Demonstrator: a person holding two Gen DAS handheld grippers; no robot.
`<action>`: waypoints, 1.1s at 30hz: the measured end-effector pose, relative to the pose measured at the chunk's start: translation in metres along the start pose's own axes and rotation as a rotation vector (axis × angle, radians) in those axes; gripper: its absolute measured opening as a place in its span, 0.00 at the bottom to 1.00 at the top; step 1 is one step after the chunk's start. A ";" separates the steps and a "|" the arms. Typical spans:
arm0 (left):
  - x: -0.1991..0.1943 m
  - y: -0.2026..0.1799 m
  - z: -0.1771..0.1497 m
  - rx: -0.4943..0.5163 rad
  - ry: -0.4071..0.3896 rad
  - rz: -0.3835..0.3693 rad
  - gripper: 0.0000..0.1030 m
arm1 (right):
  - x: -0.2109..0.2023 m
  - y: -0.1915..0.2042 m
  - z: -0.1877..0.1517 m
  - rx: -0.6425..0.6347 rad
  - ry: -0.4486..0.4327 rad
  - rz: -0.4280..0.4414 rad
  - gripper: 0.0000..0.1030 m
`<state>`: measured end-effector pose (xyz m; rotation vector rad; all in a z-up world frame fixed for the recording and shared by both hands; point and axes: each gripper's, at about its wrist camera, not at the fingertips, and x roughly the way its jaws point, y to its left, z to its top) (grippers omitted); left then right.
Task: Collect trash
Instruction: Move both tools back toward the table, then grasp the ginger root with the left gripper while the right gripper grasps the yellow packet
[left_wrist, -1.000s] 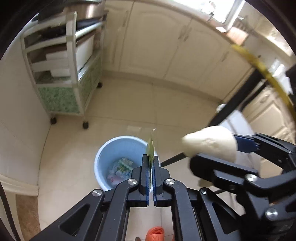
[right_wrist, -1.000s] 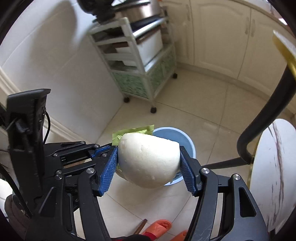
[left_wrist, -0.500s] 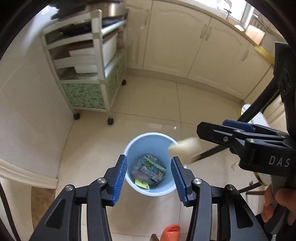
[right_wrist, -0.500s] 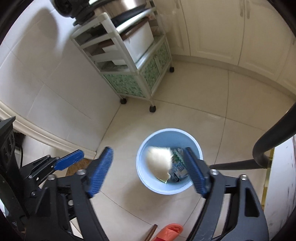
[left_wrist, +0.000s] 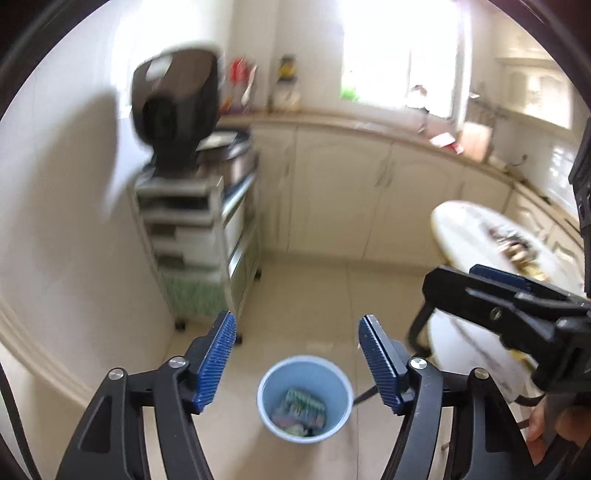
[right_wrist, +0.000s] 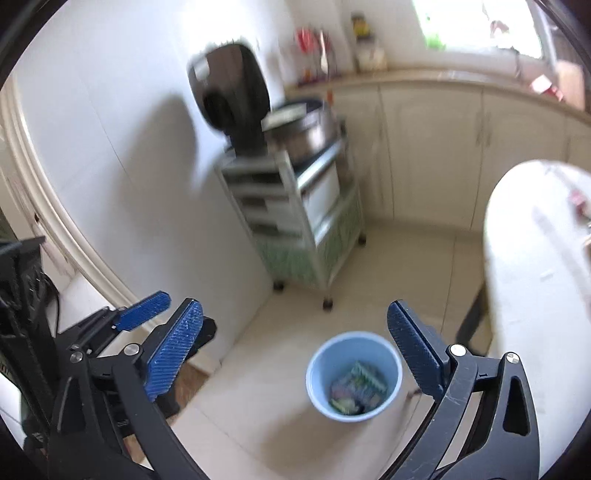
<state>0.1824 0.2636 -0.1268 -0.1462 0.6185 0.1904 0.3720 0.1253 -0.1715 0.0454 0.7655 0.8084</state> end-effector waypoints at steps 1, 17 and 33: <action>-0.012 -0.007 0.001 0.013 -0.018 -0.010 0.66 | -0.015 -0.001 0.003 -0.003 -0.025 -0.008 0.99; -0.062 -0.195 0.022 0.283 -0.148 -0.228 0.90 | -0.230 -0.125 0.010 0.100 -0.273 -0.299 1.00; 0.151 -0.333 0.092 0.407 0.034 -0.265 0.85 | -0.249 -0.262 -0.021 0.251 -0.224 -0.444 1.00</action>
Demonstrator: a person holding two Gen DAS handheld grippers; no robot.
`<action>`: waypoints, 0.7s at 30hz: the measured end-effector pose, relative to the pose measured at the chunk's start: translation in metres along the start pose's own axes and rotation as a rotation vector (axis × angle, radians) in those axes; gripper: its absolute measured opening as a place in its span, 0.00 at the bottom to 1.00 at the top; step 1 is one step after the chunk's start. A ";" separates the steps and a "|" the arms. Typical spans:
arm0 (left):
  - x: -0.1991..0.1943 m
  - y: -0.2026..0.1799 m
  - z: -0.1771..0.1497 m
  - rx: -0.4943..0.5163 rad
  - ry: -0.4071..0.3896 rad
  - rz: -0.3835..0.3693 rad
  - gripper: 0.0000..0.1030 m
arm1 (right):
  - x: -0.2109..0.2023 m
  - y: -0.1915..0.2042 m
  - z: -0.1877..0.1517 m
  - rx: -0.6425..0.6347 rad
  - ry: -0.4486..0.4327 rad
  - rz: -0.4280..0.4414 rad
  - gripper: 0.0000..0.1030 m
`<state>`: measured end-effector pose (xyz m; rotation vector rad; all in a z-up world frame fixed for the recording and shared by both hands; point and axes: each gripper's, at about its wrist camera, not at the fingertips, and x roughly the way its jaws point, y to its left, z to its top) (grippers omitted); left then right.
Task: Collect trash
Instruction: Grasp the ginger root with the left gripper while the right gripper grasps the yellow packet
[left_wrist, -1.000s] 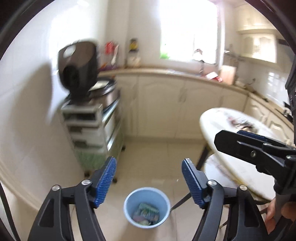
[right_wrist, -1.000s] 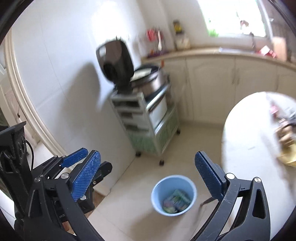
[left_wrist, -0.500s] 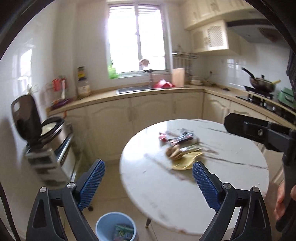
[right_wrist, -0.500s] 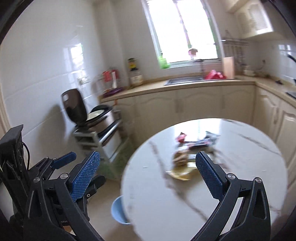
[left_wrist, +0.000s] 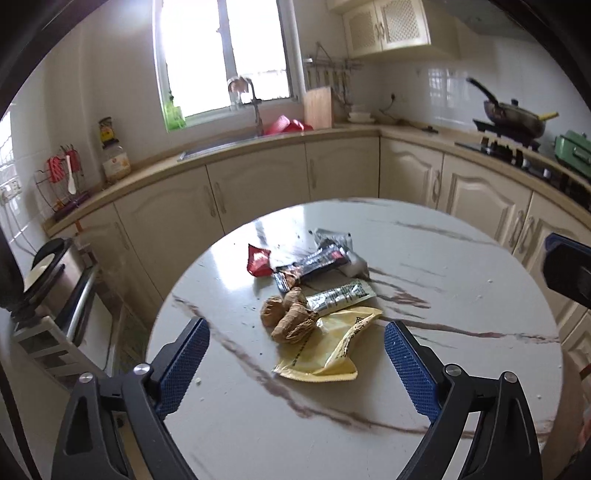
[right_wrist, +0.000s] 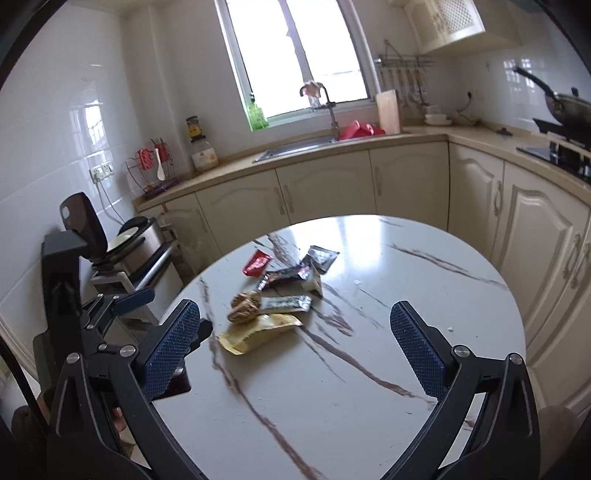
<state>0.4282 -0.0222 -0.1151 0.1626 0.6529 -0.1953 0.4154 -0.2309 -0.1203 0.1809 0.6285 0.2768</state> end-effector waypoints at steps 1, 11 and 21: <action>0.019 -0.001 0.007 -0.002 0.025 -0.003 0.80 | 0.006 -0.003 -0.002 0.003 0.011 -0.003 1.00; 0.125 0.012 0.027 -0.015 0.198 -0.057 0.47 | 0.053 -0.020 -0.011 0.009 0.100 -0.031 1.00; 0.106 0.048 0.031 -0.047 0.104 -0.149 0.24 | 0.087 0.006 -0.017 -0.005 0.181 -0.028 1.00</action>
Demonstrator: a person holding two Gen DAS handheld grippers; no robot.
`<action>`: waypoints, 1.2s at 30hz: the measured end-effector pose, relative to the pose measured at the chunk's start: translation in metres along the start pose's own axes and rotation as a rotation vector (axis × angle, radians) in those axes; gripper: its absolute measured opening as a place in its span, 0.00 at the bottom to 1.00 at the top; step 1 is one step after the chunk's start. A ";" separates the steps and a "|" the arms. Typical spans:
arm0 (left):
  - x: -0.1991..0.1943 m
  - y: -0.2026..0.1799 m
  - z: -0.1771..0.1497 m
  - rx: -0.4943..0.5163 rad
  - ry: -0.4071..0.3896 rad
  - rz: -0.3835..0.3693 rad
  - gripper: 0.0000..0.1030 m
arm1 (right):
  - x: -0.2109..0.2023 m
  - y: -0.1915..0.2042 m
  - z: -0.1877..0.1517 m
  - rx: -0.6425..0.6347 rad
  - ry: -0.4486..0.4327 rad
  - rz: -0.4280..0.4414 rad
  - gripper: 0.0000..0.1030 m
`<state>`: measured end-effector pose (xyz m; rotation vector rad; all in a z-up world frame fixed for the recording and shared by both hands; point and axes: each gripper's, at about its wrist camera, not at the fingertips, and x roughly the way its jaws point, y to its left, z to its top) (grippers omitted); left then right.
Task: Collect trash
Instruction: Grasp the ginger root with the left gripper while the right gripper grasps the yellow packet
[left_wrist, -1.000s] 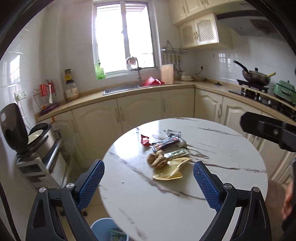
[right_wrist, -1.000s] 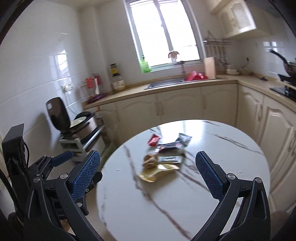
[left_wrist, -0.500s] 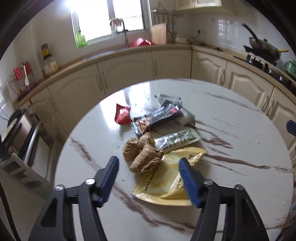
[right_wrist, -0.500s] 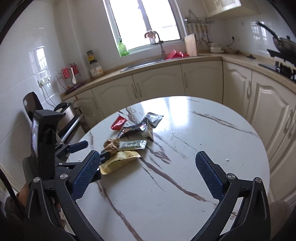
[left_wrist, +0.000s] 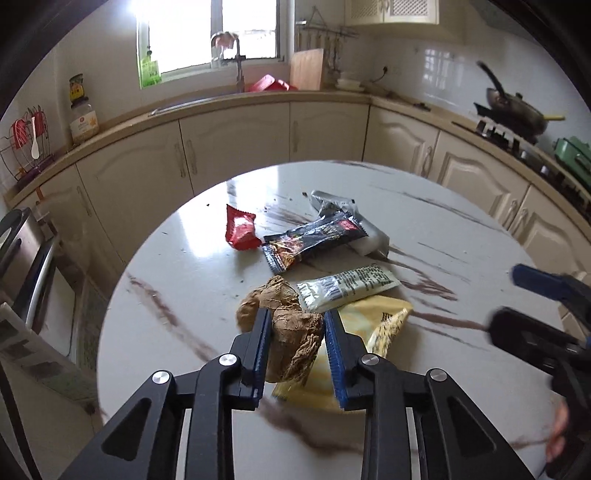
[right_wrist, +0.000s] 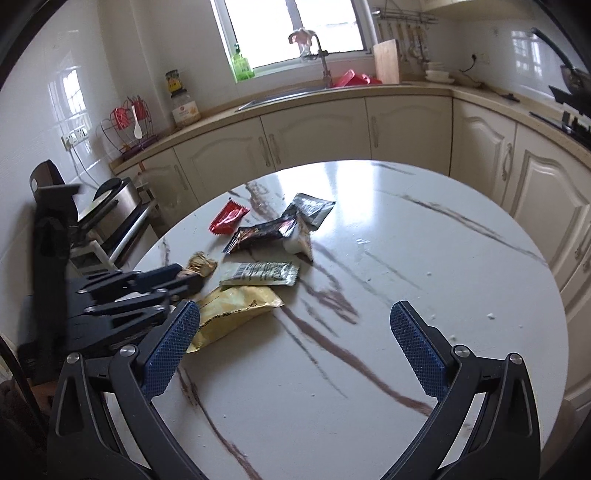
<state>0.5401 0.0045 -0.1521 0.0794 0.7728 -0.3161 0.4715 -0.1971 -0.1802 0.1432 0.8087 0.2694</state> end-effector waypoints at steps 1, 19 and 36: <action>-0.006 0.007 -0.002 -0.008 -0.011 -0.009 0.24 | 0.004 0.006 -0.001 -0.004 0.012 -0.001 1.00; -0.112 0.088 -0.108 -0.082 -0.112 -0.015 0.25 | 0.073 0.061 -0.016 0.046 0.157 -0.025 0.39; -0.182 0.098 -0.143 -0.129 -0.125 -0.048 0.25 | 0.032 0.029 -0.031 0.172 0.101 0.220 0.11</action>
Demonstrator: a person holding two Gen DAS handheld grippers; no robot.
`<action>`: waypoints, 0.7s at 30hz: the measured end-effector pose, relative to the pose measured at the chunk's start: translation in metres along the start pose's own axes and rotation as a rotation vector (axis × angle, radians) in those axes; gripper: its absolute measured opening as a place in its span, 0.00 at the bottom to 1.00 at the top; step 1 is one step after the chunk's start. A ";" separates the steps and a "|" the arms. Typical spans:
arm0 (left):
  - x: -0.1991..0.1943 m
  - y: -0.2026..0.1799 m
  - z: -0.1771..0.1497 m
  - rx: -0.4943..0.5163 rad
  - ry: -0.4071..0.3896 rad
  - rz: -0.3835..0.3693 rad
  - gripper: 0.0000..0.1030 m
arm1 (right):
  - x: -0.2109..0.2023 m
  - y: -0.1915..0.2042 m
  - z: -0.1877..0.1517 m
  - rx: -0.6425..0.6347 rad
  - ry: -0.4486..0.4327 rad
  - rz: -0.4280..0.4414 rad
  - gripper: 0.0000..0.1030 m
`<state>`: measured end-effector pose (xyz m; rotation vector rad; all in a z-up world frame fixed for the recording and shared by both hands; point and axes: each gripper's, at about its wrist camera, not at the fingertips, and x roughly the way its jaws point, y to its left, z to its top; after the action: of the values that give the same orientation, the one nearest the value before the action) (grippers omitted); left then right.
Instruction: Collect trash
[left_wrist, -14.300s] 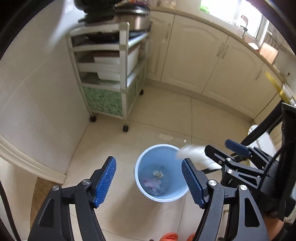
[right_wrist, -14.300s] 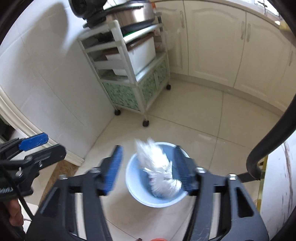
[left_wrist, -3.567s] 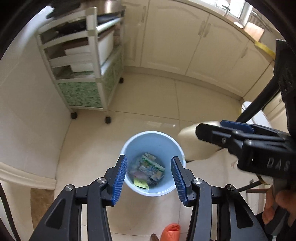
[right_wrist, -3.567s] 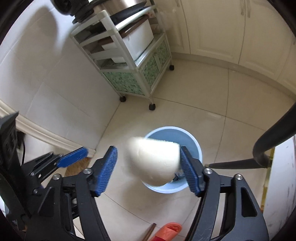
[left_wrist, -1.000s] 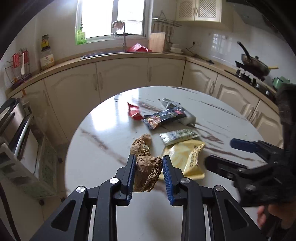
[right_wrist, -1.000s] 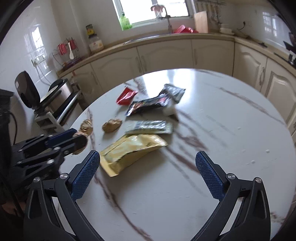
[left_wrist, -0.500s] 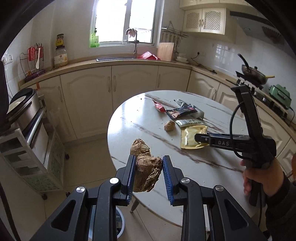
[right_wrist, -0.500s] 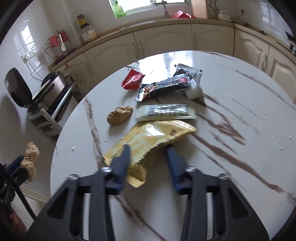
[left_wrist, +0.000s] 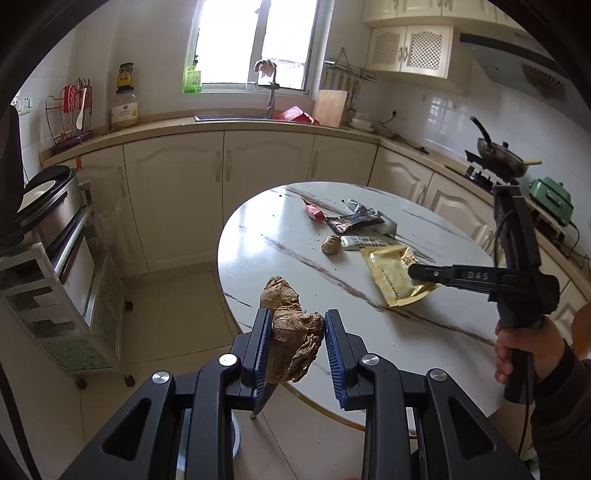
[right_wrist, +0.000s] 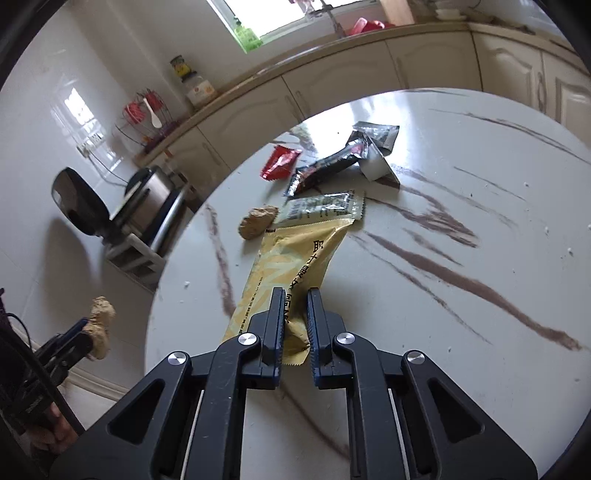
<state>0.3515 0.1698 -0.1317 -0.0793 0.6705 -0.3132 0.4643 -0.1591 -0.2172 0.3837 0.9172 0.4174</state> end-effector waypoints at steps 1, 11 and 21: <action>-0.004 -0.001 0.000 -0.002 -0.004 -0.002 0.25 | -0.003 0.001 0.000 0.010 -0.006 0.019 0.11; -0.035 -0.005 -0.008 -0.038 -0.008 -0.009 0.25 | -0.014 0.020 -0.005 -0.033 0.004 -0.025 0.09; -0.050 -0.021 -0.010 -0.020 -0.005 -0.025 0.25 | 0.001 0.016 -0.008 -0.131 0.090 -0.188 0.23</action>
<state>0.3033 0.1658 -0.1062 -0.1079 0.6677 -0.3302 0.4551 -0.1437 -0.2148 0.1582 0.9980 0.3222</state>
